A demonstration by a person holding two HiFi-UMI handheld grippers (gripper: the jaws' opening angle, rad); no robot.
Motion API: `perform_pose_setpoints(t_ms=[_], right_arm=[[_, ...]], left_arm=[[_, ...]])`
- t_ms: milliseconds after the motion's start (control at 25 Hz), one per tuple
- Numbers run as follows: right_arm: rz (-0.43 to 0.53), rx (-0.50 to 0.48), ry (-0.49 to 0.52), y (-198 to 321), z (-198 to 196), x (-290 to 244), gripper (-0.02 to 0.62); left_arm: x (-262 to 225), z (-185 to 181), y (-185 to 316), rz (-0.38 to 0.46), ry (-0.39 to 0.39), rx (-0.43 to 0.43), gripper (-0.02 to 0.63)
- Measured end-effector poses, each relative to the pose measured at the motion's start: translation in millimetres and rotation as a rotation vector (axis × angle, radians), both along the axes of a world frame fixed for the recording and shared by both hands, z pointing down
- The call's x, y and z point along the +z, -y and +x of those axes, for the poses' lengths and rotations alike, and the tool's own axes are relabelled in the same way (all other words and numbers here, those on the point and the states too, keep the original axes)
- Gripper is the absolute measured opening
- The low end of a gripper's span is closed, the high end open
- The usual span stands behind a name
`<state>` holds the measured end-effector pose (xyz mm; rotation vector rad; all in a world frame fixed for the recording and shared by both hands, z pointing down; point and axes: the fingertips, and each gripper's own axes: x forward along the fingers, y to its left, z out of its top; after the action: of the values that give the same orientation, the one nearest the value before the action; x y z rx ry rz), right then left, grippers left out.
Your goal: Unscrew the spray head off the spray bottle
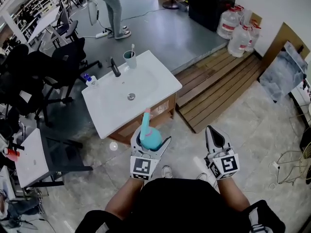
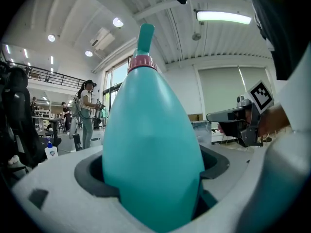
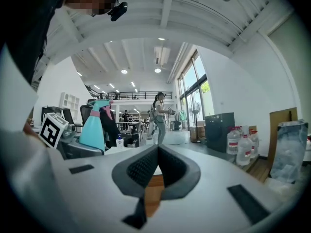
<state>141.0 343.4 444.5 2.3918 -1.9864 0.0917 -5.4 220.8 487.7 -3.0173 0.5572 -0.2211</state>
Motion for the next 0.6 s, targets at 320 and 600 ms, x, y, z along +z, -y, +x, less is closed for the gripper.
perform_pose_setpoints(t_ms=[320, 600], right_arm=[[-0.018, -0.056, -0.019, 49, -31, 0, 0.005], [-0.029, -0.117, -0.013, 90, -35, 8, 0.005]], left_arm=[[1, -33, 37, 0.009, -0.012, -0.035, 0.474], [2, -46, 70, 0.011, -0.021, -0.101, 0.474]])
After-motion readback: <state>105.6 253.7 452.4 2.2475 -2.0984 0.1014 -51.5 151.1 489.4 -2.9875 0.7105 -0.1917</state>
